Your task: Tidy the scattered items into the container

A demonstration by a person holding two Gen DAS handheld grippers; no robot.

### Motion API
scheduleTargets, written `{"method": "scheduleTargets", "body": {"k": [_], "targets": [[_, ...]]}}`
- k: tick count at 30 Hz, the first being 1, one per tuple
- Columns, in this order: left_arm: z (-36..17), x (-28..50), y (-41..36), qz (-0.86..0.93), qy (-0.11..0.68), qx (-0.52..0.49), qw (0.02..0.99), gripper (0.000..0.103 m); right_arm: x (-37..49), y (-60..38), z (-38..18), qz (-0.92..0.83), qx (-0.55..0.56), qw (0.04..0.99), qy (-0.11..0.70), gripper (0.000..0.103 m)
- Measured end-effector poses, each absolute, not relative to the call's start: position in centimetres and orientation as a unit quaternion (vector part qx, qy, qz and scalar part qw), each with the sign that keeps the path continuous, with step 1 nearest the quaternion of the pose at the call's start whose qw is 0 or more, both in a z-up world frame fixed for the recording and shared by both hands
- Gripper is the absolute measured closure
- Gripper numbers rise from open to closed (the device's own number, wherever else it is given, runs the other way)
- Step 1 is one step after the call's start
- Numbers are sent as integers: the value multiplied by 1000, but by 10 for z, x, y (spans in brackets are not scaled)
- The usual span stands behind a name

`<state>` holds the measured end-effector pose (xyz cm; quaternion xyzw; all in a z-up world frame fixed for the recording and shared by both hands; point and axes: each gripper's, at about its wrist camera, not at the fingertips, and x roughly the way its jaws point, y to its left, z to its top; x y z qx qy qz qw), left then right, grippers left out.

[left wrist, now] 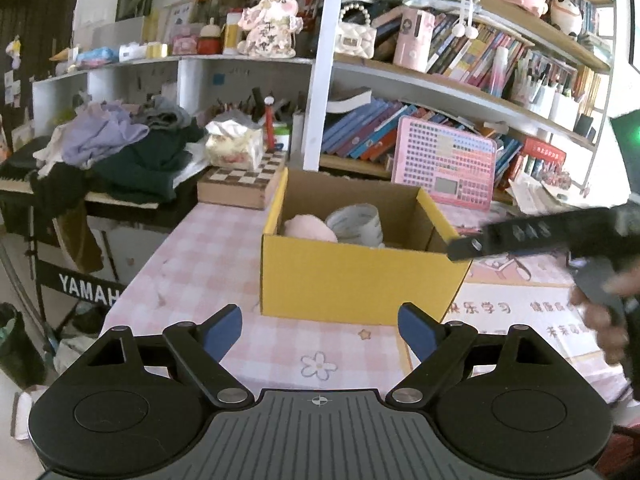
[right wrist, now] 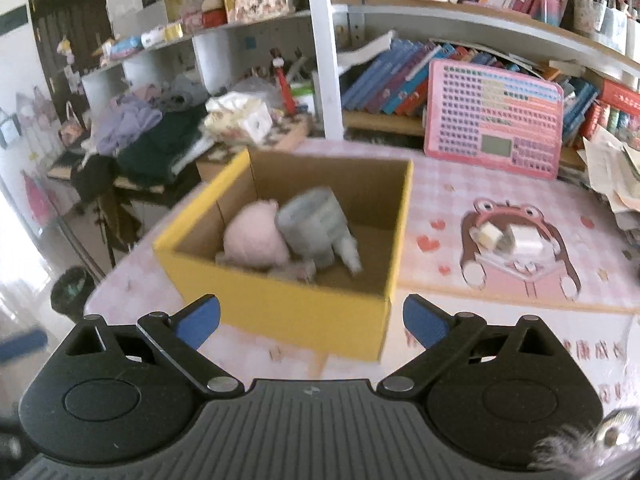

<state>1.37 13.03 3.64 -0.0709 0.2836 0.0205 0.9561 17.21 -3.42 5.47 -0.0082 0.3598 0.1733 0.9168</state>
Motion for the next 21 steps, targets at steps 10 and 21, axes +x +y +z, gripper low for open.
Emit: {"method": "scheduleTargets", "body": {"k": [10,21], "targets": [[18,20,112,-6,339,-34,940,7,121,-47,27,150,-24,917,369,4],[2,30,78,-73,376,-24,923,7,93,-64,12,123,-34,909,397,4]]}}
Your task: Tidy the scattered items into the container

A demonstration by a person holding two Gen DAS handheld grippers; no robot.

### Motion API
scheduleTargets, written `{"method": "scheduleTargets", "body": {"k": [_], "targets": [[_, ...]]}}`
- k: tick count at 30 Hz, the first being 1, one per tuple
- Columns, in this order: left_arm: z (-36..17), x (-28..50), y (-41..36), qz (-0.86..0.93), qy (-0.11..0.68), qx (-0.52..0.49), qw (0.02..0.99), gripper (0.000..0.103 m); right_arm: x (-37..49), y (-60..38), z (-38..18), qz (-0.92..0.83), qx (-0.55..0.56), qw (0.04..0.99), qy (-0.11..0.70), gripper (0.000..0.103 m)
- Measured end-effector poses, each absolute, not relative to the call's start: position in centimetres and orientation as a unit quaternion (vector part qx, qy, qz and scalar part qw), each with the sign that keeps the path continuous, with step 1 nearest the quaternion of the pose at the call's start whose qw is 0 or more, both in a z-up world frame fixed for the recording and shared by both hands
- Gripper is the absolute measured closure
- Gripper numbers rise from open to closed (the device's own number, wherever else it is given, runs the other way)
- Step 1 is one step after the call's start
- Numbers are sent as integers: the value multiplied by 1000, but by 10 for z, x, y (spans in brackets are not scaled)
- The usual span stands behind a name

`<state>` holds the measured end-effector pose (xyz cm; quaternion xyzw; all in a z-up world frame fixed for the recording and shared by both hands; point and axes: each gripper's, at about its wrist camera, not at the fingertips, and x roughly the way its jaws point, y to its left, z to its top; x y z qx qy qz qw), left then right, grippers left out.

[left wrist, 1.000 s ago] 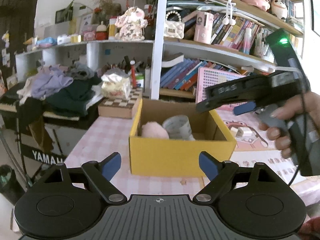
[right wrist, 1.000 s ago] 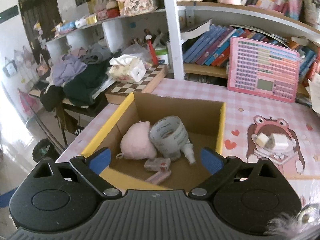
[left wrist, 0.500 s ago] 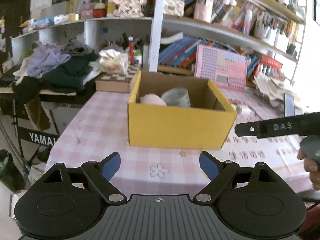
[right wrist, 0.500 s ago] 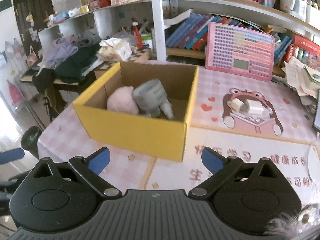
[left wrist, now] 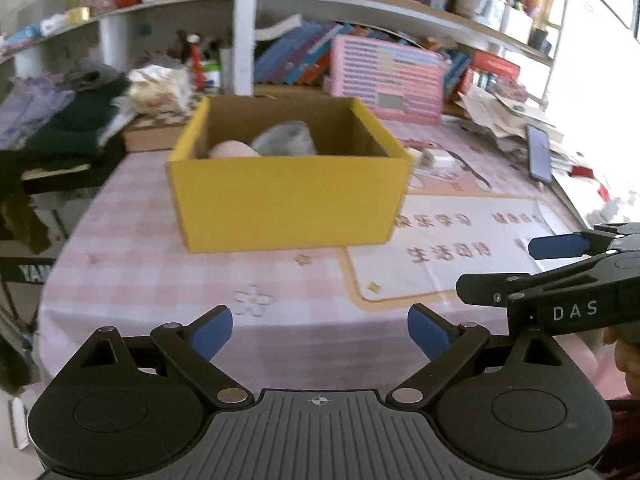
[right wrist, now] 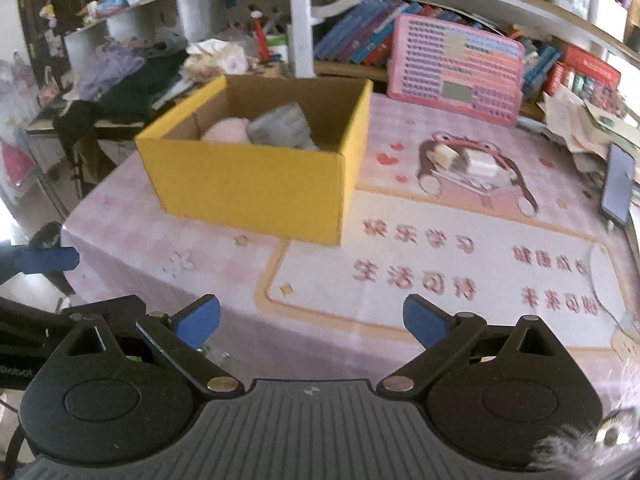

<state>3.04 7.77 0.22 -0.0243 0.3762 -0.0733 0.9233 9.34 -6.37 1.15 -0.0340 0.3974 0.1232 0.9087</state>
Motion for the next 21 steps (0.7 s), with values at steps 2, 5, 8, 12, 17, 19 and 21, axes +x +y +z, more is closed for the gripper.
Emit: {"method": "scheduleTargets", "body": {"k": [2,5,8,12,17,19,21], "targets": [[0,33,70,-89,381,-19,920,7,90,-72,10,108,-27,909,402,4],[-2,38,59,-108,384,-12,917,7,87,-86,7,85,-16,909,407,4],[-4,45,49,-125,389,-10,913,7,85,-98,5,63,-8,910,411,4],[-9,55,34,-151,398,-3,905,7,82,-116,2,36,1,908,418,4],[-11,67,14,-180,401,5,898,7,84,-135,1,6,9,906,424,4],[-12,72,5,-189,403,8,896,7,86,-144,1,-5,11,905,425,4],[-11,78,-4,-197,402,13,894,7,89,-153,0,-14,14,905,425,4]]}}
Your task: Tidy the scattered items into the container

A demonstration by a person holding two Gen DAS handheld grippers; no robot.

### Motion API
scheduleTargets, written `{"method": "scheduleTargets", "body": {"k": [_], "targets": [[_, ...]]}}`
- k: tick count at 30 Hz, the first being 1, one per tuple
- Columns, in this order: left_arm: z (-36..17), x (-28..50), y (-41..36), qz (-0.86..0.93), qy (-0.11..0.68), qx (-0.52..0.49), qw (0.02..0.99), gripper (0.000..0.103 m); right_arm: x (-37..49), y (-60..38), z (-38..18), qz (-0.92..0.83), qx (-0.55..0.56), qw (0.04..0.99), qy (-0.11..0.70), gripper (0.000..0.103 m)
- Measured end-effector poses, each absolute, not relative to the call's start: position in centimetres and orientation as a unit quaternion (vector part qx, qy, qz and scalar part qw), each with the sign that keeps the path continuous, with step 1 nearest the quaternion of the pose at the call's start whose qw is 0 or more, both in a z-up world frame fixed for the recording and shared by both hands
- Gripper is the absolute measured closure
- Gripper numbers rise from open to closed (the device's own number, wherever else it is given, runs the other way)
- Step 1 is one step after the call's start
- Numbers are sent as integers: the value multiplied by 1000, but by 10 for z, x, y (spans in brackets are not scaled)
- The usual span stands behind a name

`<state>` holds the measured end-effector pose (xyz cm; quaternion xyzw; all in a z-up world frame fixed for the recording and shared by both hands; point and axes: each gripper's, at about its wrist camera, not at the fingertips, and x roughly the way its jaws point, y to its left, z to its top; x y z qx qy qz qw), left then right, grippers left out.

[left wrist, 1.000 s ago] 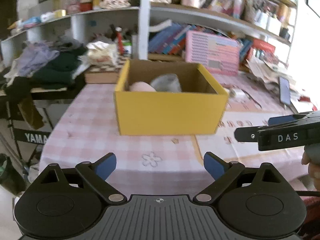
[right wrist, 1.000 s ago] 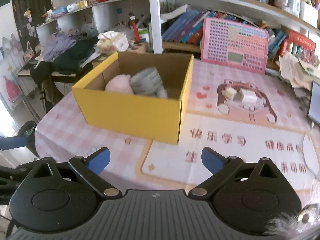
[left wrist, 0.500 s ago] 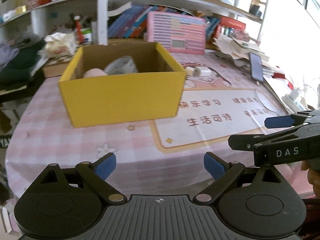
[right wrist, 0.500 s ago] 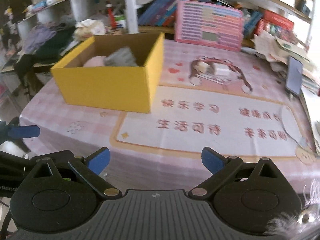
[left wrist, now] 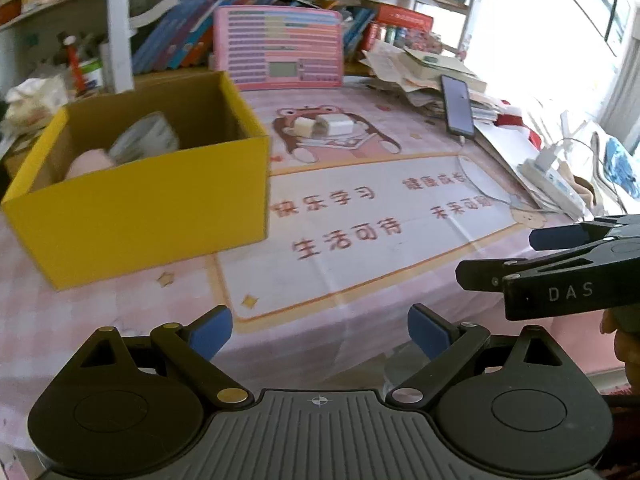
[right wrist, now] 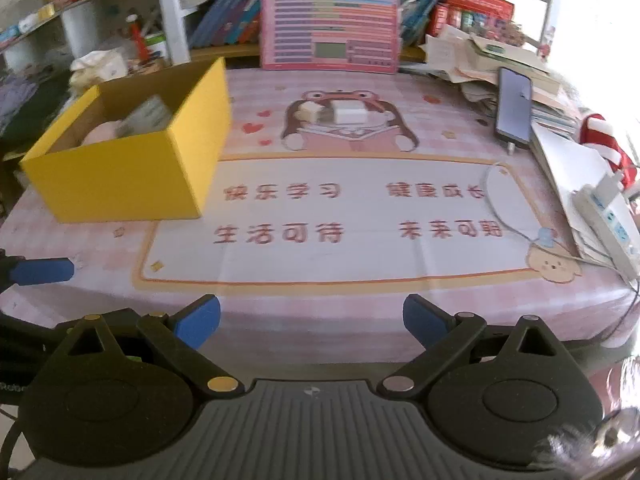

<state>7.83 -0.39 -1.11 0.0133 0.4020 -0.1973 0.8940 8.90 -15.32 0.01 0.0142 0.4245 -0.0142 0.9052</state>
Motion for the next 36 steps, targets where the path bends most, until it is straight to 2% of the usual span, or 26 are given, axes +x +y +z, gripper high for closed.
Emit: {"method": "scheduleTargets", "body": {"k": [21,36], "targets": [[-7,181,-97,-225,374,61,898,7,181,-245,4,-33,19,915,403,4],[-10,277,-128,-99,395,71,911,7,311,-284,-12,47,39,913,404,5]]}}
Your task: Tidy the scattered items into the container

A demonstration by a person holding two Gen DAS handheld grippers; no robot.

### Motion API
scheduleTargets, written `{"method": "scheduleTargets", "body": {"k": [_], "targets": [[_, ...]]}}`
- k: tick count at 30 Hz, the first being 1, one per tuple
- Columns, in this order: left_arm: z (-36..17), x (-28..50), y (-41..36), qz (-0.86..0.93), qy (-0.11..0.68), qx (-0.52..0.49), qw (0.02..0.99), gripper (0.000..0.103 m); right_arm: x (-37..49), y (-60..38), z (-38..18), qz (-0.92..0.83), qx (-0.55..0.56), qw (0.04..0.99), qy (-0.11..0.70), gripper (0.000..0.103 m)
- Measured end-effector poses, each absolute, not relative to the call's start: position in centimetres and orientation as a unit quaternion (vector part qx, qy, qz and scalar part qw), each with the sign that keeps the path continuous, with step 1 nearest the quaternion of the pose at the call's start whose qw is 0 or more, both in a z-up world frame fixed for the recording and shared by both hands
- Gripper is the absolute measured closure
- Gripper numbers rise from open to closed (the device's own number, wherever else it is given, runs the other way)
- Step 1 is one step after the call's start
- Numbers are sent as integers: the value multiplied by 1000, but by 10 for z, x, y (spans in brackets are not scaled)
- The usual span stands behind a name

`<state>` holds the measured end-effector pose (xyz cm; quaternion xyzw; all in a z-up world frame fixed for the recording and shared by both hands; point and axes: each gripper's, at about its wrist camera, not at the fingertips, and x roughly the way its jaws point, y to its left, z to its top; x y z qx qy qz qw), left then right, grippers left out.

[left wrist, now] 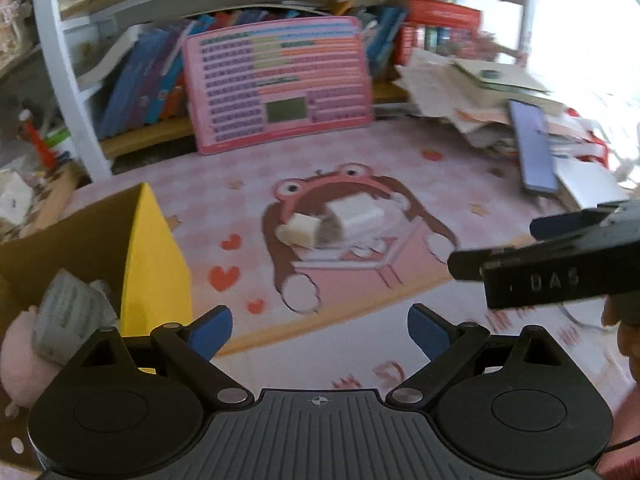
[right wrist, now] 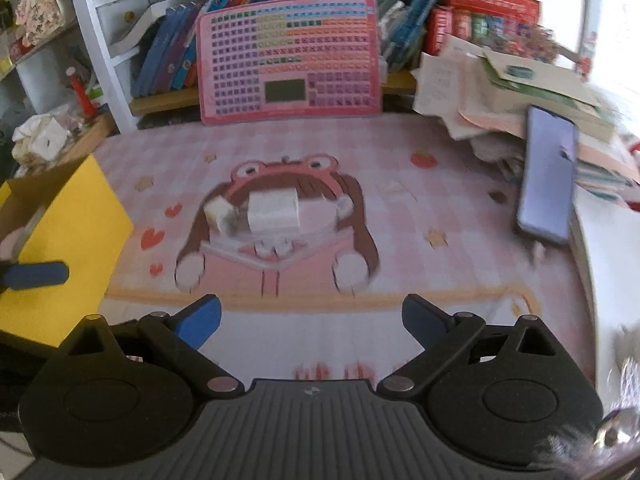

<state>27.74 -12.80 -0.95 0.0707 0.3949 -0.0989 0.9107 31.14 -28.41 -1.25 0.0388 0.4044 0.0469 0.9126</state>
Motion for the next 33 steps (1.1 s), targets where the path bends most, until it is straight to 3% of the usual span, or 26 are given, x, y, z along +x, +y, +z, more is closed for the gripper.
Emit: {"method": "scheduleTargets", "body": {"k": [5,10,21,25,33], "targets": [[-22,304,-137,-65,417,82,903,7,364,-284,-21,75,30,916,394,9],[-33,324,-145,-49,436,89,894,7,413,-277,-41,106,24,906,409,24],[-45,353,-154,-19,447,108,888,7,454,-261,-72,156,8,885,439,32],[-48,360,-162,-26,446,119,887,7,461,-265,-75,174,8,881,440,54],[-57,387,-177,-26,437,133,889,8,451,-307,-73,132,18,890,436,55]]}}
